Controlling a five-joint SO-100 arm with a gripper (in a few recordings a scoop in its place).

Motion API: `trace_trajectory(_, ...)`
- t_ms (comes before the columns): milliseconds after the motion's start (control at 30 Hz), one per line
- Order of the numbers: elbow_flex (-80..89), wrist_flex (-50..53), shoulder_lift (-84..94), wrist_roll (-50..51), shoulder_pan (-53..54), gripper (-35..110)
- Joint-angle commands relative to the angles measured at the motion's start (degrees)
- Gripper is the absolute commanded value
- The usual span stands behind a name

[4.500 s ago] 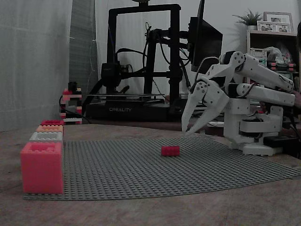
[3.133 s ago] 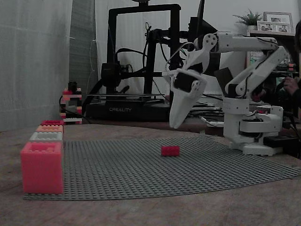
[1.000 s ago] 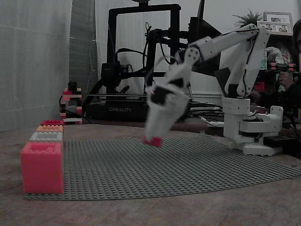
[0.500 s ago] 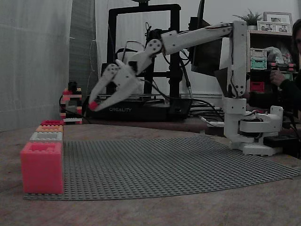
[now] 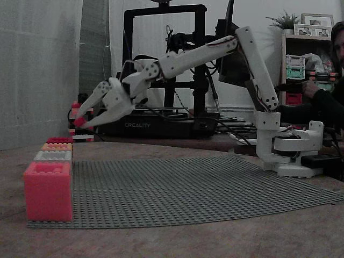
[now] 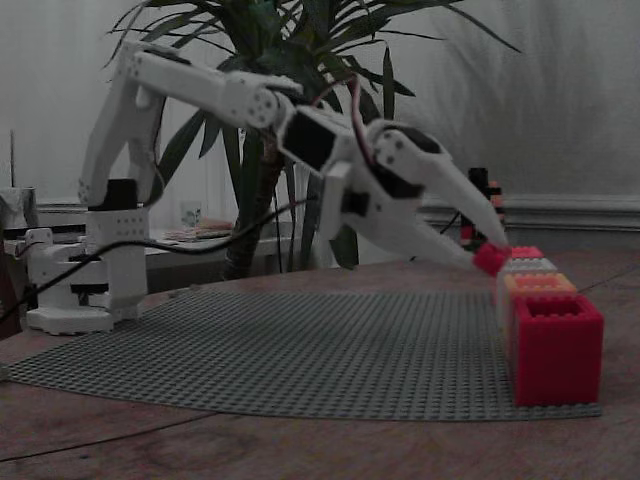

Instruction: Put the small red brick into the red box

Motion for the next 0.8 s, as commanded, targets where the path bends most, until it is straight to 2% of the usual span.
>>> trace_trajectory(0,-8.3,-1.0,-0.7,-1.2,1.3,0)
trace_trajectory(500,-15.3,0.3,-7.6,-3.6,0.5,12)
trace_trajectory(767,-16.4,1.6,-7.9,-5.0,-0.4,10)
